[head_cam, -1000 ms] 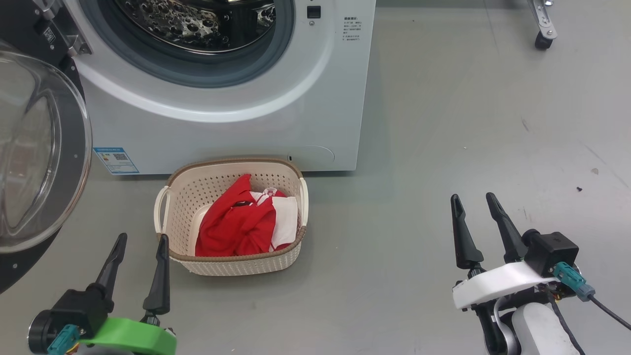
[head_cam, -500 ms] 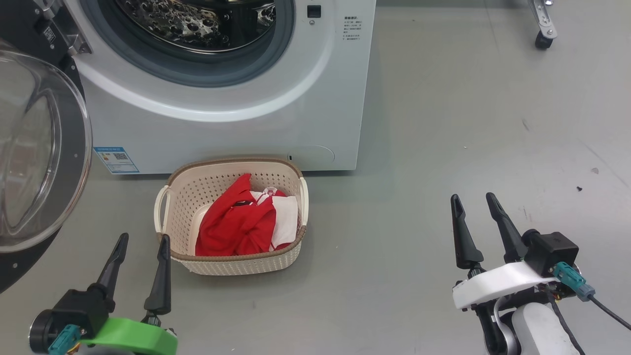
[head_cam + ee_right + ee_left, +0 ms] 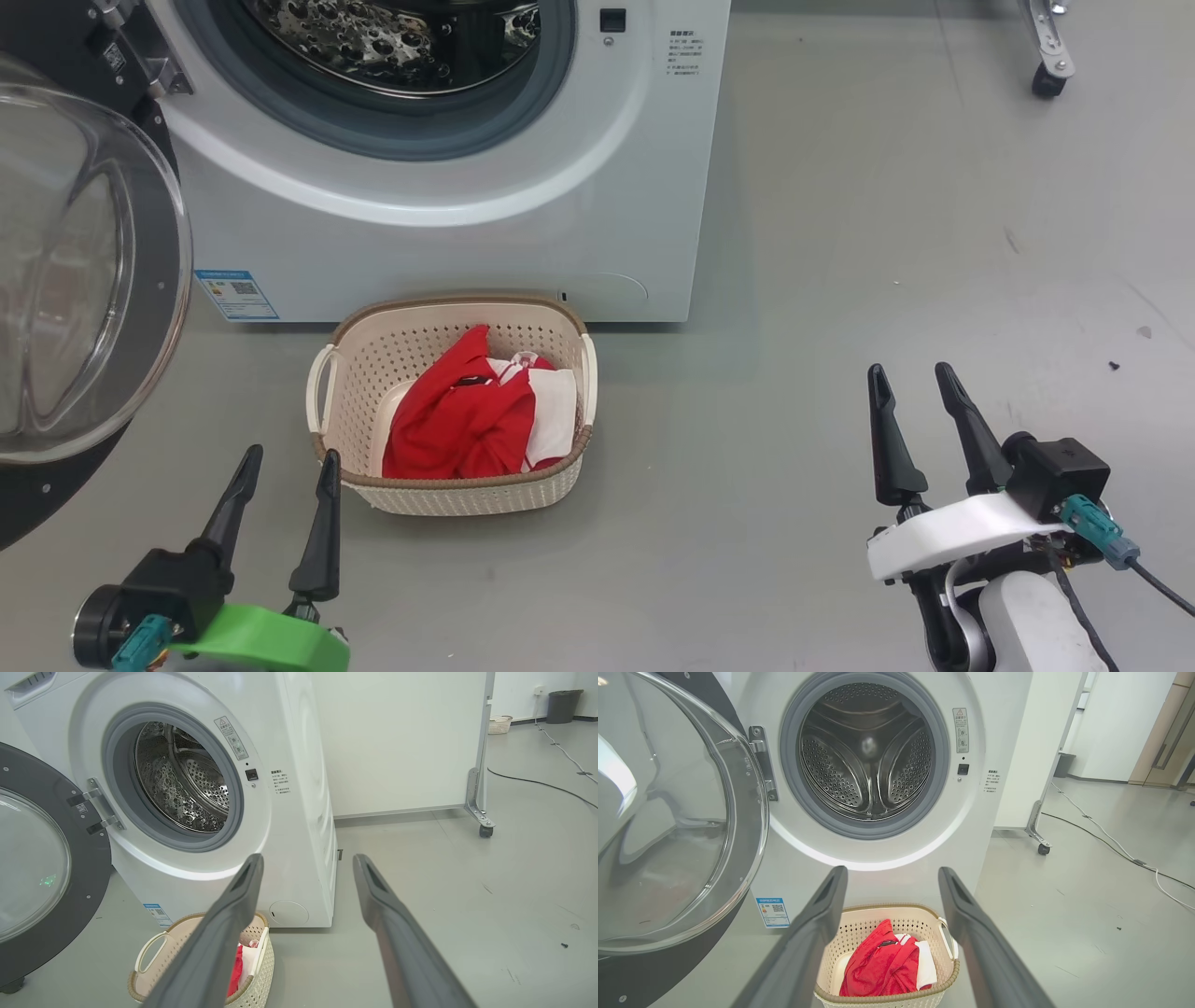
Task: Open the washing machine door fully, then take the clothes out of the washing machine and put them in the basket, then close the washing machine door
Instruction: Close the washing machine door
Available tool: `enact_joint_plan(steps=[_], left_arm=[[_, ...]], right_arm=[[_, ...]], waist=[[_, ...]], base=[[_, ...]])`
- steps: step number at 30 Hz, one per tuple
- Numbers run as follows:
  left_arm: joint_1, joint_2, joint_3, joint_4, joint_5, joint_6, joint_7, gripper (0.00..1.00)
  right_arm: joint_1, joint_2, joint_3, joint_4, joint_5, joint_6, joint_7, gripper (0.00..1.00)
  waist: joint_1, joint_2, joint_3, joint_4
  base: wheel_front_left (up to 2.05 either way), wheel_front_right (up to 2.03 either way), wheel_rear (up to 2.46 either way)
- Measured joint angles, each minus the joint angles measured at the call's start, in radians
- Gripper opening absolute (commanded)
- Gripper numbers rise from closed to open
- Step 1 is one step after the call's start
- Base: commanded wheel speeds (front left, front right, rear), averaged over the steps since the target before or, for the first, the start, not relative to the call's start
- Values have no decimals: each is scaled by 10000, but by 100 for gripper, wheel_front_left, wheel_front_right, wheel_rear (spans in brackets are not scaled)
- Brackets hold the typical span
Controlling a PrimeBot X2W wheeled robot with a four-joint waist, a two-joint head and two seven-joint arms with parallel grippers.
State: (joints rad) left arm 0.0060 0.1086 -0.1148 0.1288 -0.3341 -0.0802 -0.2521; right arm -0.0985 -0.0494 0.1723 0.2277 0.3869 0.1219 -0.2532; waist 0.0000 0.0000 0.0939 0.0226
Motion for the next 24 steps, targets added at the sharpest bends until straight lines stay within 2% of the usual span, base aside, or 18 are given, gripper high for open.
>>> enact_joint_plan(steps=[13,24], left_arm=[[1,-94,-69,65,31,-67,0,100],[218,-247,554,-121,-2,230,0,100]], right_arm=[[3,-19,339,-23,-12,0,0,100],[-175,-82,1089,153,-10,0,0,100]], waist=[[0,0,98,1026],[0,0,215,2255]], base=[[0,0,0],[0,0,0]])
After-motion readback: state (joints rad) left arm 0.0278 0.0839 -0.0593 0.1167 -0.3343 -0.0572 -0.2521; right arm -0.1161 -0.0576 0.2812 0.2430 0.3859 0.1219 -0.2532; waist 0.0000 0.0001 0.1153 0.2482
